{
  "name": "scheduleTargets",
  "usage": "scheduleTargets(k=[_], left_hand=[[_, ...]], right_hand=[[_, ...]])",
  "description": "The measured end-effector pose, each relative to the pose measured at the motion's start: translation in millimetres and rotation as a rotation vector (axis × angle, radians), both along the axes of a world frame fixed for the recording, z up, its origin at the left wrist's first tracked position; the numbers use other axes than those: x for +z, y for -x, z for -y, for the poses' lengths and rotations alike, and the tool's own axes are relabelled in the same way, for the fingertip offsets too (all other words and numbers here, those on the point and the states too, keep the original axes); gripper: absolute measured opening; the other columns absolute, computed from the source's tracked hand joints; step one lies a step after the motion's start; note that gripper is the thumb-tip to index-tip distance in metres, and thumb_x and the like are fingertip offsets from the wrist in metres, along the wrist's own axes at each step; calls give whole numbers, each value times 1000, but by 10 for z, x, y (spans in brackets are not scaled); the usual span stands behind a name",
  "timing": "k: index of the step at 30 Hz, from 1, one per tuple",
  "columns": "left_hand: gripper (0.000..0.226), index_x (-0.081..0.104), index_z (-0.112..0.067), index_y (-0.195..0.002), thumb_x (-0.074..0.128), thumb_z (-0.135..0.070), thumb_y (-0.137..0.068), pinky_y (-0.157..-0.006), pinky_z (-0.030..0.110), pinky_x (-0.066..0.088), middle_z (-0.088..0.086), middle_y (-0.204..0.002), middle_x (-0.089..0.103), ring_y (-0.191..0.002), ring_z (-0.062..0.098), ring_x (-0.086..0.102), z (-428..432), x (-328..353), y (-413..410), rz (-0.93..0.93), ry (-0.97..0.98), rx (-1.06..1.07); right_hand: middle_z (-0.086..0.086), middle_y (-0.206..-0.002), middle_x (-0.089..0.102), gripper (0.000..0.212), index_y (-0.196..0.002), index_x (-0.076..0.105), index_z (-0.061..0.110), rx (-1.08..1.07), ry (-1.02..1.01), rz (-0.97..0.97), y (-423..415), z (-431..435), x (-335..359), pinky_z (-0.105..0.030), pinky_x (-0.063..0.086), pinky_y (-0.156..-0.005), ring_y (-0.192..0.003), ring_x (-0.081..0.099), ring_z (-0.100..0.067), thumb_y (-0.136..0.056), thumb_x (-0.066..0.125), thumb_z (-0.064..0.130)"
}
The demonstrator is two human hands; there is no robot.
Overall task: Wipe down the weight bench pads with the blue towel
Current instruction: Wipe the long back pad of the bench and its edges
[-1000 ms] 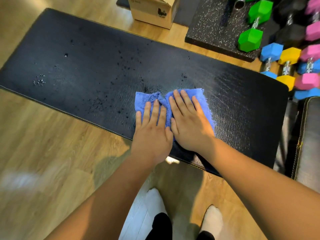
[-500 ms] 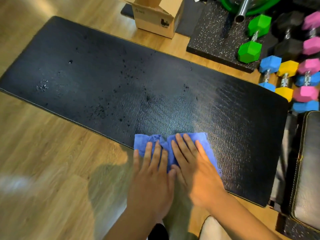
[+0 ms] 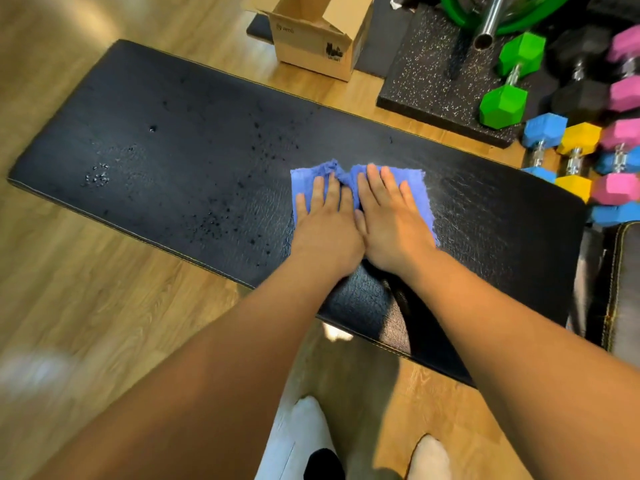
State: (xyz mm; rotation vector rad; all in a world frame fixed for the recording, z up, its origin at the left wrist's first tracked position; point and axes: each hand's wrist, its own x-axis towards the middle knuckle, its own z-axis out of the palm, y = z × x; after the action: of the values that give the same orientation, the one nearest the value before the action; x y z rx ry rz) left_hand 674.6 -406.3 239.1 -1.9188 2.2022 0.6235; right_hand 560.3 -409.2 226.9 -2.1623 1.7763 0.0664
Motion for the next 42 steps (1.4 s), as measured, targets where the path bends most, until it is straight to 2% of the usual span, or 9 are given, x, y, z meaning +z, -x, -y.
scheduleTargets(k=[5,11,15,19,24,30,35,39,42], left_hand=[[53,42,-3,-140,23,-25,-95,-114,54,21,16,-149,38,-143,34,23,-938,-90,-179,-40,179,-9],[53,54,0,-130,35,-21,-86,-106,54,25,18,-139,50,-138,38,32,-1575,-104,-261,-25,94,-81],[63,47,-3,-137,29,-28,-81,-113,53,26,18,-146,42,-140,36,30,-1072,-35,-203,-37,88,-97],[57,7,-7,-151,18,-26,-98,-117,48,-2,14,-160,1,-147,32,-7,-159,-48,-28,-18,92,-120],[58,-3,-11,-151,17,-30,-101,-117,48,-6,9,-160,-11,-146,29,-14,684,-65,87,29,-13,-124],[56,5,-11,-152,16,-31,-102,-118,47,-2,10,-160,-3,-147,30,-9,69,-48,35,-18,45,-101],[57,44,-7,-139,37,-32,-88,-112,51,25,14,-149,38,-139,36,32,-1125,-10,-205,-60,99,-135],[53,55,-11,-130,37,-33,-85,-105,52,39,11,-141,50,-134,34,41,-1014,-16,-178,-47,89,-140],[55,51,-11,-134,31,-33,-88,-105,53,36,12,-143,47,-135,35,39,-637,-33,-93,-6,95,-154]], right_hand=[[-13,-157,21,59,-148,23,6,5,75,-110,-165,-912,-73,-50,16,-116,-146,14,-30,-97,18,34],[-9,-155,28,60,-146,32,7,50,26,7,-115,-1520,-51,-47,18,-113,-145,19,-27,-92,34,33],[-8,-158,21,58,-149,26,9,76,31,-2,26,-1010,-31,-46,15,-115,-146,15,-26,-96,28,34],[-9,-160,11,63,-151,15,9,14,57,-57,128,-151,-52,-44,4,-119,-147,5,-25,-96,13,40],[-7,-161,-7,61,-152,1,11,-18,-25,-90,204,666,-14,-43,-4,-117,-147,-9,-23,-100,22,36],[-10,-160,-3,59,-152,5,8,-38,11,-86,96,43,12,-44,-4,-118,-147,-7,-26,-100,18,34],[-15,-156,23,60,-147,29,3,72,15,-98,45,-1013,7,-51,18,-113,-145,17,-32,-94,27,32],[-12,-155,26,61,-146,31,5,97,46,-81,96,-937,-14,-49,21,-112,-145,20,-30,-93,30,33],[-10,-156,24,59,-148,28,6,68,82,-53,179,-584,-45,-47,19,-115,-146,16,-27,-96,26,34]])
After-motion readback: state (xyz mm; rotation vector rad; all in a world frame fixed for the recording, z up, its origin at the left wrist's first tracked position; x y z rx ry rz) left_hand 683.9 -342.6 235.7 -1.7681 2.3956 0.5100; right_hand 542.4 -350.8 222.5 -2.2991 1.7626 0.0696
